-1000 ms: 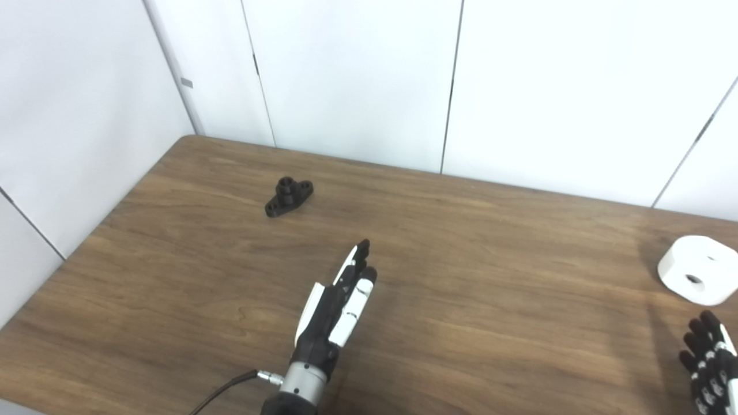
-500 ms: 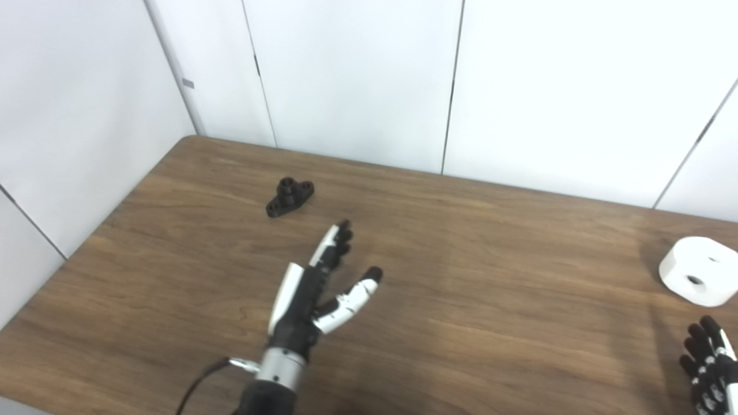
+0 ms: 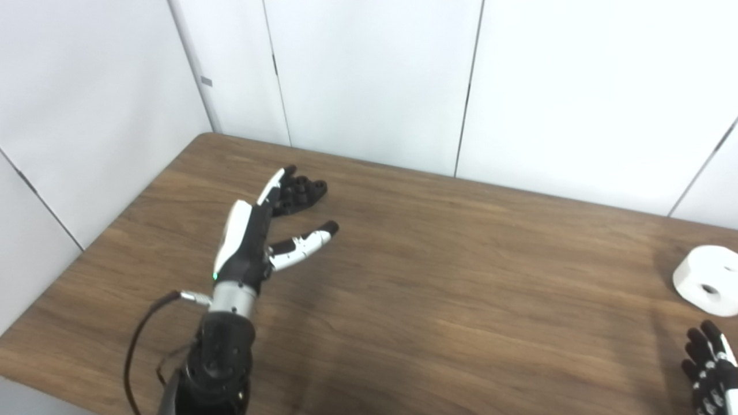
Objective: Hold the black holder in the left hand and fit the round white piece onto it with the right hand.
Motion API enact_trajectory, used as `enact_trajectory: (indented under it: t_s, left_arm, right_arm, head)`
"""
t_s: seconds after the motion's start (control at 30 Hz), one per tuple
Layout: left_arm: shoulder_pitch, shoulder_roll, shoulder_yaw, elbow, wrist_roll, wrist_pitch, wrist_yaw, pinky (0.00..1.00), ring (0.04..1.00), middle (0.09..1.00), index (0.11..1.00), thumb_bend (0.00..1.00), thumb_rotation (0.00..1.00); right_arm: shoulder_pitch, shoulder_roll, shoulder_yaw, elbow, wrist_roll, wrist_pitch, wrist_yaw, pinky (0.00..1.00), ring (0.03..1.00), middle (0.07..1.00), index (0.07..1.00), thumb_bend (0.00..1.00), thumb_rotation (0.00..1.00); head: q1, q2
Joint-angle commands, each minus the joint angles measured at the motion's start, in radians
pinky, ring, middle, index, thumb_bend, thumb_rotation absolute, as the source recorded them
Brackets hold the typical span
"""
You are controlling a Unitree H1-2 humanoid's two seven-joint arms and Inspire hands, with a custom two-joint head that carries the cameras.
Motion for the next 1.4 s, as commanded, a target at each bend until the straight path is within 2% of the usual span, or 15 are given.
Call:
enact_trajectory:
  t_s: [0.0, 0.1, 0.23, 0.43, 0.63, 0.8, 0.97, 1.1, 1.37]
  left_arm:
    - [-0.039, 0.040, 0.012, 0.004, 0.041, -0.010, 0.016, 0.84, 0.910, 0.919, 0.933, 0.77, 0.28]
    - [-0.078, 0.065, 0.030, 0.043, 0.077, -0.006, 0.004, 0.80, 0.901, 0.929, 0.928, 0.81, 0.25]
    - [-0.134, 0.095, 0.053, 0.112, 0.107, -0.005, -0.016, 0.74, 0.879, 0.913, 0.920, 0.87, 0.27]
    - [-0.193, 0.115, 0.067, 0.207, 0.160, -0.005, -0.039, 0.76, 0.899, 0.916, 0.918, 0.88, 0.26]
    - [-0.237, 0.163, 0.043, 0.337, 0.163, -0.033, 0.011, 0.81, 0.931, 0.915, 0.893, 0.92, 0.26]
    - [-0.273, 0.215, -0.010, 0.447, 0.197, -0.025, 0.033, 0.88, 0.963, 0.926, 0.880, 0.93, 0.29]
    - [-0.303, 0.245, -0.051, 0.545, 0.202, -0.033, 0.049, 0.94, 0.988, 0.936, 0.862, 0.94, 0.33]
    - [-0.321, 0.249, -0.080, 0.608, 0.206, -0.034, 0.078, 0.95, 0.985, 0.938, 0.840, 0.97, 0.40]
    - [-0.361, 0.239, -0.110, 0.715, 0.182, -0.039, 0.126, 0.99, 0.992, 0.948, 0.836, 0.96, 0.38]
  right_arm:
    - [-0.008, -0.005, -0.001, -0.006, 0.004, -0.031, 0.001, 1.00, 0.994, 0.987, 1.000, 0.63, 1.00]
    - [-0.007, -0.008, -0.002, -0.005, 0.002, -0.036, 0.002, 1.00, 0.990, 0.986, 1.000, 0.63, 1.00]
    - [-0.008, -0.008, -0.003, -0.007, 0.008, -0.034, 0.004, 1.00, 0.990, 0.986, 1.000, 0.62, 1.00]
    - [-0.007, -0.026, 0.002, 0.008, 0.021, -0.045, 0.026, 1.00, 1.000, 0.999, 1.000, 0.66, 1.00]
    - [-0.012, -0.036, 0.002, 0.012, 0.016, -0.043, 0.023, 1.00, 1.000, 1.000, 1.000, 0.69, 1.00]
    - [-0.015, -0.036, 0.002, 0.016, 0.013, -0.052, 0.020, 1.00, 1.000, 1.000, 1.000, 0.68, 1.00]
    - [-0.015, -0.034, 0.003, 0.016, 0.005, -0.054, 0.016, 1.00, 1.000, 1.000, 1.000, 0.68, 1.00]
    - [-0.015, -0.035, 0.002, 0.014, 0.001, -0.052, 0.012, 1.00, 1.000, 1.000, 1.000, 0.68, 1.00]
    - [-0.015, -0.036, 0.001, 0.016, 0.012, -0.054, 0.015, 1.00, 1.000, 1.000, 1.000, 0.67, 1.00]
  head:
    - [0.000, 0.001]
    - [0.000, 0.001]
    - [-0.006, 0.002]
    - [-0.009, 0.004]
    - [-0.009, 0.004]
    - [-0.014, 0.005]
    - [-0.020, 0.005]
    - [-0.024, 0.004]
    - [-0.036, 0.002]
